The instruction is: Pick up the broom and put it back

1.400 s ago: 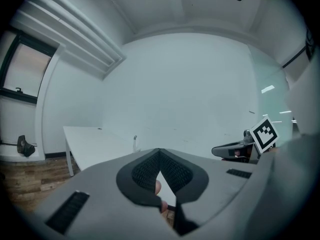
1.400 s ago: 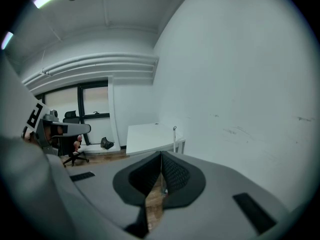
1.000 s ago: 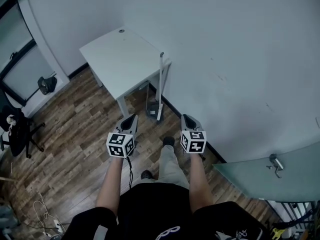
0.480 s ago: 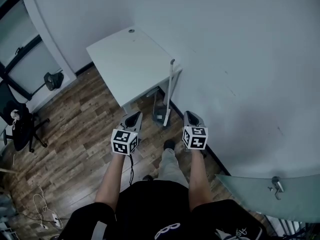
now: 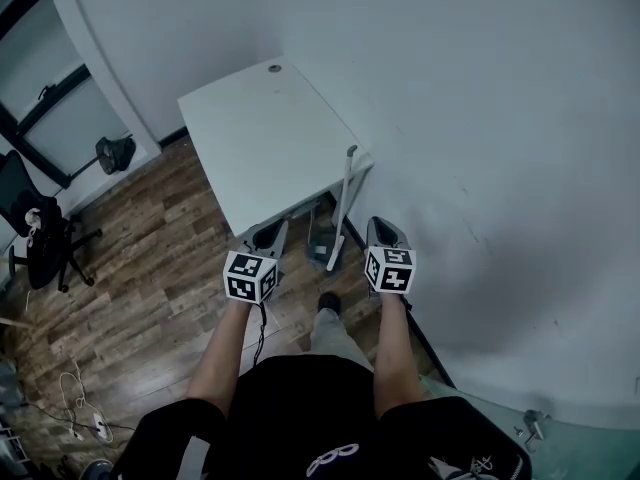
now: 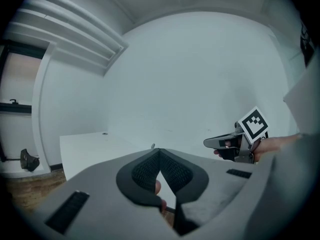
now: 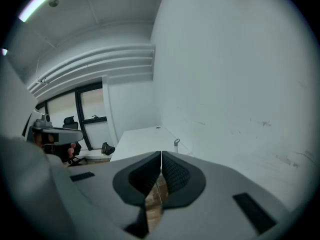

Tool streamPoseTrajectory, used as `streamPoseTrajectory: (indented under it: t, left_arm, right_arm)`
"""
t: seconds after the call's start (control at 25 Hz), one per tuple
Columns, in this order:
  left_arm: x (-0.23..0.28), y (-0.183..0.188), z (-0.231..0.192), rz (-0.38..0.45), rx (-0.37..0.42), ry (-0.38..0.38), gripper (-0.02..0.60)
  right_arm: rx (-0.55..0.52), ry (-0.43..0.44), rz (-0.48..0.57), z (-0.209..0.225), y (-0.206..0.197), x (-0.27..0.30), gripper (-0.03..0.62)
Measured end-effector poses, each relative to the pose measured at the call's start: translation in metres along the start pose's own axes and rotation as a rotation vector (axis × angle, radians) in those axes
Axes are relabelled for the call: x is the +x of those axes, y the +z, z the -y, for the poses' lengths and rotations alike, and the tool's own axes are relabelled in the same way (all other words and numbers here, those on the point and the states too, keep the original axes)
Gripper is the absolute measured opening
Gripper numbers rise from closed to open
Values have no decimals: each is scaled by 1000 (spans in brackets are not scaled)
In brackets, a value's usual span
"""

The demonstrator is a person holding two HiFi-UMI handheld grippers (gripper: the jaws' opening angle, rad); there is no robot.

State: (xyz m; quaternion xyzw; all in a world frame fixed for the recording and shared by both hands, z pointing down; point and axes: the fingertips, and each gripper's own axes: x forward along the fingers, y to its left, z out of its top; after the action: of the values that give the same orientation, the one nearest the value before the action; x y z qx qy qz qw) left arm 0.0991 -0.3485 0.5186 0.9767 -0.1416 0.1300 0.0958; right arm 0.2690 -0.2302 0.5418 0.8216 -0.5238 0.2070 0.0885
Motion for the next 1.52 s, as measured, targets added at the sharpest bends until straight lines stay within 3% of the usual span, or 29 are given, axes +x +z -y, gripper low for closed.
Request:
streamPoseTrajectory:
  t: [0.32, 0.92, 0.96, 1.04, 1.24, 1.52]
  left_arm:
    - [67, 8, -9, -12, -29, 5, 6]
    - [132, -16, -30, -49, -53, 135, 7]
    - [134, -18, -32, -47, -57, 144, 8]
    - [139, -24, -35, -44, -64, 147, 8]
    - [155, -43, -37, -61, -89, 135, 8]
    - [169, -51, -56, -65, -129, 192, 8]
  right_arm:
    - [-22, 66, -34, 28, 16, 59, 25]
    - [-84, 172, -67, 65, -2, 139, 29]
    - [-81, 186, -74, 65, -5, 145, 42]
    - [-69, 228, -94, 63, -14, 158, 175]
    - [-86, 278, -120, 68, -27, 188, 187]
    - [-131, 306, -140, 66, -30, 226, 189]
